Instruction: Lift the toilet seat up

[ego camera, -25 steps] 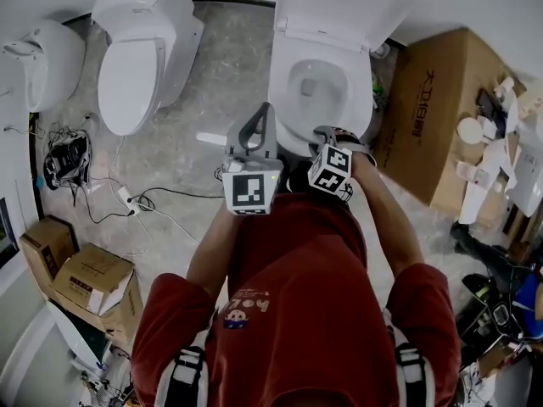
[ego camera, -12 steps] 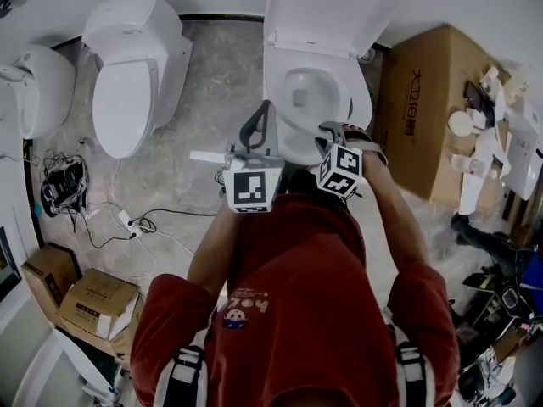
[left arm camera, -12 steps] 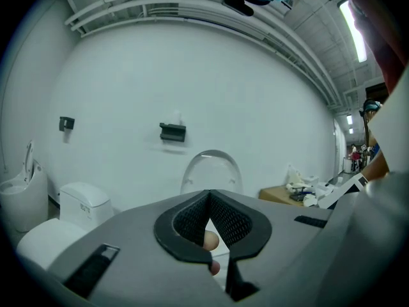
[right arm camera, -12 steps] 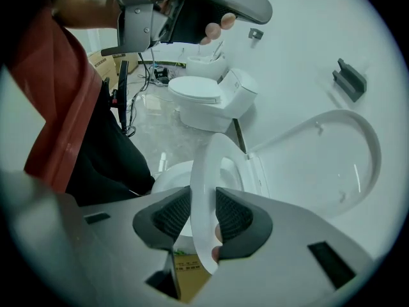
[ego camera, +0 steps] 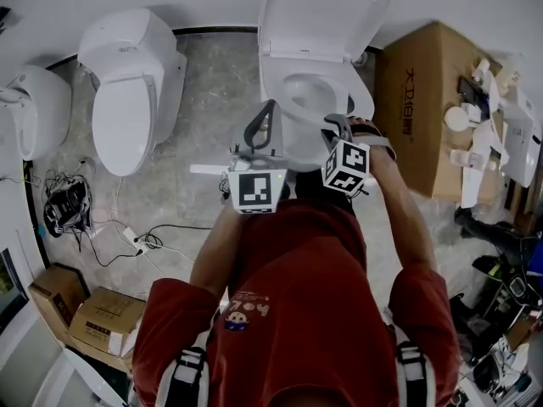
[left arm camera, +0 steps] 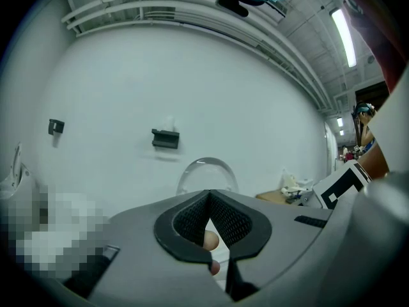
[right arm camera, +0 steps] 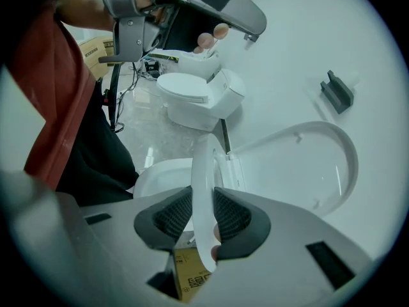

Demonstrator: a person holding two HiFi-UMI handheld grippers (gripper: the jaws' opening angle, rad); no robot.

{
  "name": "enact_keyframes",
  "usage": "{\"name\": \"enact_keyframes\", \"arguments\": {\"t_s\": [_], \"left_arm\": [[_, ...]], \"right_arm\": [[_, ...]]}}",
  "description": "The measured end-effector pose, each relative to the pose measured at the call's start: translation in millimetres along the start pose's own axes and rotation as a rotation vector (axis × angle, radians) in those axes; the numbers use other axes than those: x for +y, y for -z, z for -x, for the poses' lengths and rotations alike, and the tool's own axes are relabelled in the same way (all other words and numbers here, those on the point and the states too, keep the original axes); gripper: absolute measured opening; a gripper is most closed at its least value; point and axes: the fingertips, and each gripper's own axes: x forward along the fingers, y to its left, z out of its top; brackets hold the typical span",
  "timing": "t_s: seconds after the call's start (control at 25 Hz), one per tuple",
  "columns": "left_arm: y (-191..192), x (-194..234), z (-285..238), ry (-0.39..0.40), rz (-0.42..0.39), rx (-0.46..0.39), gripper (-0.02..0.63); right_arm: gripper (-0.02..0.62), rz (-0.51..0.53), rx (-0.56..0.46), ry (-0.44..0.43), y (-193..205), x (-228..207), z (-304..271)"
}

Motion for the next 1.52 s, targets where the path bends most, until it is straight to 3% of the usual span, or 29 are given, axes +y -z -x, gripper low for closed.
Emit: {"name": "enact_keyframes", "arguments": {"t_s": [0.68,1.52], "left_arm": [[-30,-1,-37,-0.057,-0.043,-0.039,0.011],[-47,-2,-53,-0.165,-0.073,-0.072,0.011]], "right_arm": [[0.094,0.066,-0.076,0.18,-11,-112,20],[0.081,0.161,-0.106,0.32,-15,-221,8]]}}
